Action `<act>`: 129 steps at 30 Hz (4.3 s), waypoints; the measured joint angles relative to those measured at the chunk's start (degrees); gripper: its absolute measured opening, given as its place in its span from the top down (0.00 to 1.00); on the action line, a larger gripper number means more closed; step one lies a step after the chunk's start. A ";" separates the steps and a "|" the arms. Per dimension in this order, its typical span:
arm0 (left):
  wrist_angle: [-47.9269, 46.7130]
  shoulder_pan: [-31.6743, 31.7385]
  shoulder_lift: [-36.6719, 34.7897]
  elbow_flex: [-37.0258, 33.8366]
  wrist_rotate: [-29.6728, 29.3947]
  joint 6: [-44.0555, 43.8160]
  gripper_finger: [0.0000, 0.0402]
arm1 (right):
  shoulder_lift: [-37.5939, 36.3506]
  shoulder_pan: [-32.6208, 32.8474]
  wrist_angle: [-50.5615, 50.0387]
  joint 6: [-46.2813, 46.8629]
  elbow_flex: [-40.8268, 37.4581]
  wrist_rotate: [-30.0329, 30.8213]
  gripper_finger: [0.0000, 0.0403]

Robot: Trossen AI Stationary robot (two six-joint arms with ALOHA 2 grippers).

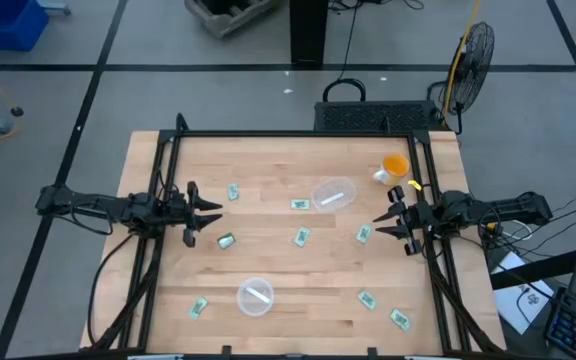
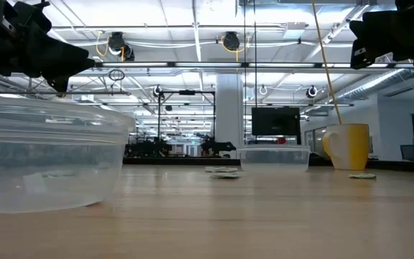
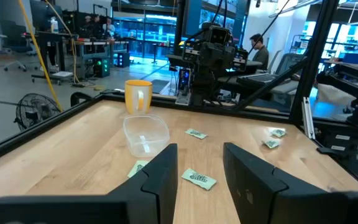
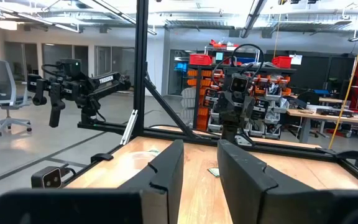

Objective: Pick and place Stevia / Truvia into bins

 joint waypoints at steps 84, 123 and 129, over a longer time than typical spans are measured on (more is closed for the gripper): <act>-0.02 0.00 -0.01 0.02 0.00 -0.02 0.67 | -0.01 0.00 7.53 -2.77 0.00 0.00 0.77; 3.53 0.00 0.00 0.02 -1.49 1.49 0.67 | 16.04 1.37 -37.10 13.61 19.55 -1.20 0.63; 4.75 0.00 0.00 0.02 -1.49 1.51 0.67 | 21.02 2.31 -33.21 15.39 12.36 1.86 0.64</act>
